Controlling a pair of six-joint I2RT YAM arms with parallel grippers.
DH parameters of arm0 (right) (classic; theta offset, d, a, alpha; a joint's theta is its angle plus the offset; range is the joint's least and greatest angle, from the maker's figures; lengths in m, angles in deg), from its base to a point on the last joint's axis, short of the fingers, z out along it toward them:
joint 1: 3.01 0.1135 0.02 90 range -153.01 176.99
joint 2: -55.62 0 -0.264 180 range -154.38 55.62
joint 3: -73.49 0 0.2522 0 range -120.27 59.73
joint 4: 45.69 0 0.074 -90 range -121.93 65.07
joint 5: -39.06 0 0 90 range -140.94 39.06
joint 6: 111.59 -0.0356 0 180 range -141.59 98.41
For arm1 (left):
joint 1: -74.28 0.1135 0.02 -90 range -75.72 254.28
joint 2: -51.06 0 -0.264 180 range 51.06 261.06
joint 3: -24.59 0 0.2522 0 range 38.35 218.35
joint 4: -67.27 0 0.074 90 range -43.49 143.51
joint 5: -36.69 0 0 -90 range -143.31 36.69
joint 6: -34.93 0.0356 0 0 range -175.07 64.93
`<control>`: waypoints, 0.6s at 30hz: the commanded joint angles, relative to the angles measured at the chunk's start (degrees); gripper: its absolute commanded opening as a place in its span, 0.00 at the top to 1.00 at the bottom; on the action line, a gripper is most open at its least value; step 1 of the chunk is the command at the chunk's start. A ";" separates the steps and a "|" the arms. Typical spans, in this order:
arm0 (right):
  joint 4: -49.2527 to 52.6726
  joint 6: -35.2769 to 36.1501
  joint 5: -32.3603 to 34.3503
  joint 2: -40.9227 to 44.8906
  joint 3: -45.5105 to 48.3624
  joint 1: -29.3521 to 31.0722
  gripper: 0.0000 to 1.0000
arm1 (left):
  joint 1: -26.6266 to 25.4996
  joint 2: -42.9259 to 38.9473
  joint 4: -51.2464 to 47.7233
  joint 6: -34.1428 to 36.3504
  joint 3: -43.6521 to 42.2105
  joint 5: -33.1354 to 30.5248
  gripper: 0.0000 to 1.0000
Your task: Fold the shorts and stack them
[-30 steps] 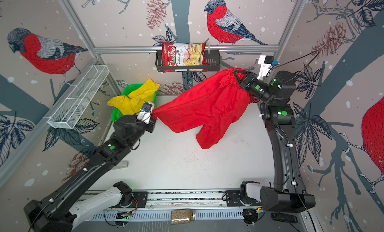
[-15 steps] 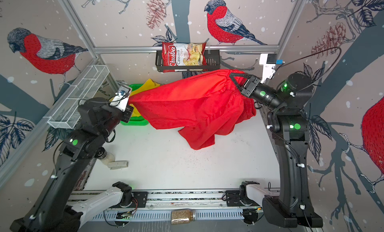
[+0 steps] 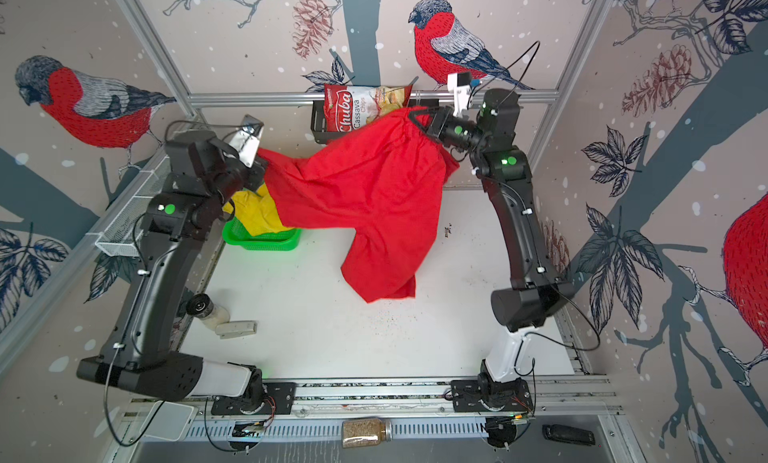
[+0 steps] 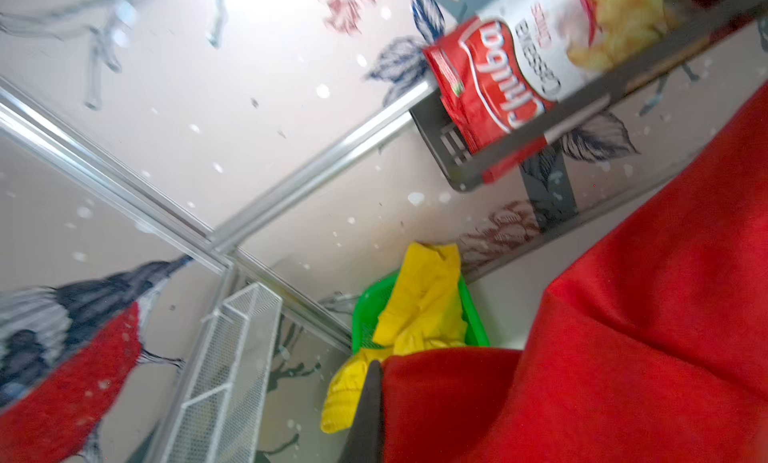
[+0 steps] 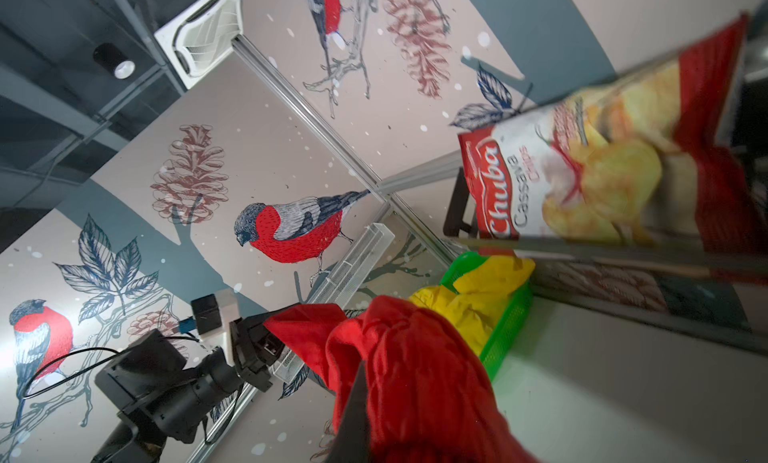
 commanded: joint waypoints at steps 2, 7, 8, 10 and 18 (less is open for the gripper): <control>-4.40 -0.27 -4.46 0.17 -3.13 -1.35 1.00 | 0.08 -1.49 2.97 6.16 2.98 0.87 1.00; -13.28 1.29 -6.18 16.92 33.38 -5.04 1.00 | -0.01 -15.13 10.66 11.26 -20.22 -0.78 1.00; -13.49 1.52 -6.62 19.00 38.96 -6.03 1.00 | 0.01 -17.61 11.04 11.60 -24.54 0.25 1.00; -11.44 4.04 -7.17 23.08 50.02 -8.00 1.00 | -0.30 -23.01 10.34 13.26 -34.20 3.86 1.00; -2.31 14.52 -5.03 27.36 81.15 -18.14 1.00 | -10.36 -31.28 4.22 14.33 -62.75 10.65 1.00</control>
